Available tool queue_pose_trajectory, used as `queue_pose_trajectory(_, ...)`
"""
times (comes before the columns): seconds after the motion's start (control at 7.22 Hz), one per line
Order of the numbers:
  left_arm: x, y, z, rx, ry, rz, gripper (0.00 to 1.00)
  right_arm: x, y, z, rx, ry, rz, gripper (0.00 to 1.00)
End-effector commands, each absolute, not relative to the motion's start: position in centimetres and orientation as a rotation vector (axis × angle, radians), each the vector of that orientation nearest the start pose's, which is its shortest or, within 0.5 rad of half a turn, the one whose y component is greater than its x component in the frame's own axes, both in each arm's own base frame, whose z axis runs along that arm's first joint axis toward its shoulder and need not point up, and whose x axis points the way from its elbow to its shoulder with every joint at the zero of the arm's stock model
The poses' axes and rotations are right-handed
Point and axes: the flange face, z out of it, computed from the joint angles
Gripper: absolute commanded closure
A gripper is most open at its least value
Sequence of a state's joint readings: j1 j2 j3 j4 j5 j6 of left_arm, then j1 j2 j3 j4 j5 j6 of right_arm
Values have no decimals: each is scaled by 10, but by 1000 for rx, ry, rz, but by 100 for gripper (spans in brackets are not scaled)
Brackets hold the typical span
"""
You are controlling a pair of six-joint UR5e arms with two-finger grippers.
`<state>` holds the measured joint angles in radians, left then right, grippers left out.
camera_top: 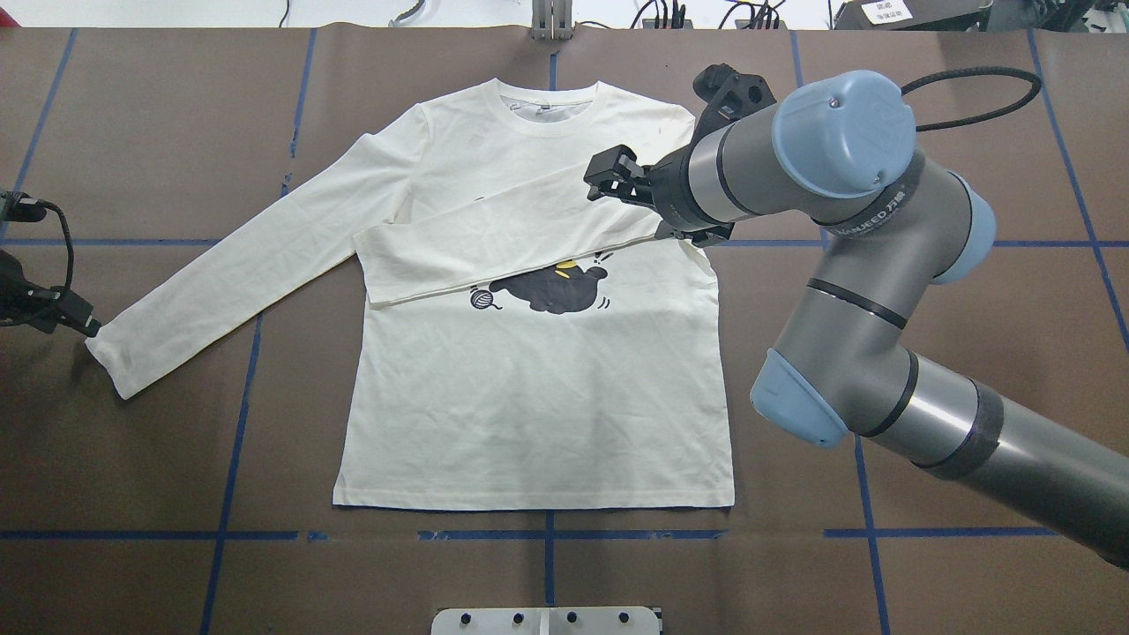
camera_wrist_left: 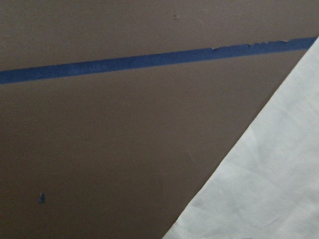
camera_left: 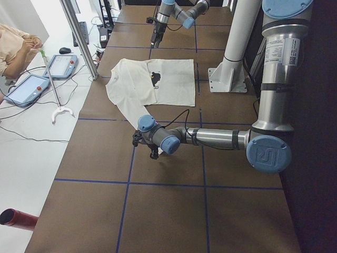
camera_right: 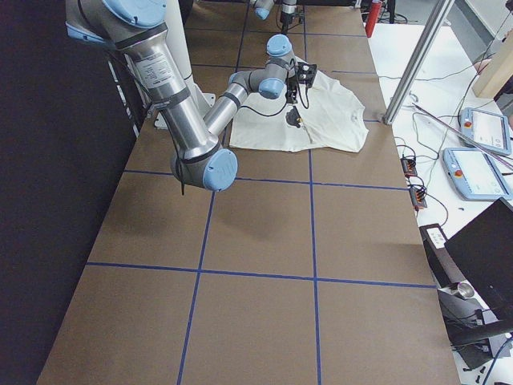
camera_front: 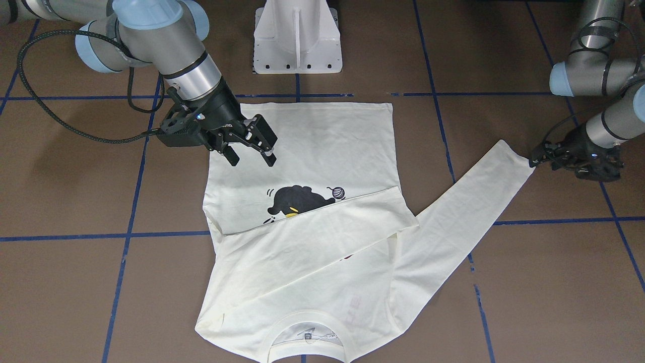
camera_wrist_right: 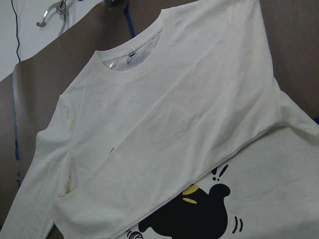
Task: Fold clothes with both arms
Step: 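Grasp the other sleeve cuff with the left gripper while the right gripper holds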
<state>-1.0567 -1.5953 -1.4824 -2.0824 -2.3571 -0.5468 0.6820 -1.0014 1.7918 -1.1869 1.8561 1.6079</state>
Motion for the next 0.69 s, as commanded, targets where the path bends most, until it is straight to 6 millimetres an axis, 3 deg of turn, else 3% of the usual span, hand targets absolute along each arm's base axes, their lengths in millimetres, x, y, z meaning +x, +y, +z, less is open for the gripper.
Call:
queue_pose_trajectory(0.0,205,-489,635,-26,878,150,33,-427,-479,190,133,-1190,465,3)
queue_pose_trajectory(0.42,226,-489,626,-28,884,186,37,-428,-479,192,131,-1186,465,3)
queue_pose_trajectory(0.55,227,-489,626,-27,883,189,56,-430,-478,191,130,-1187,462,3)
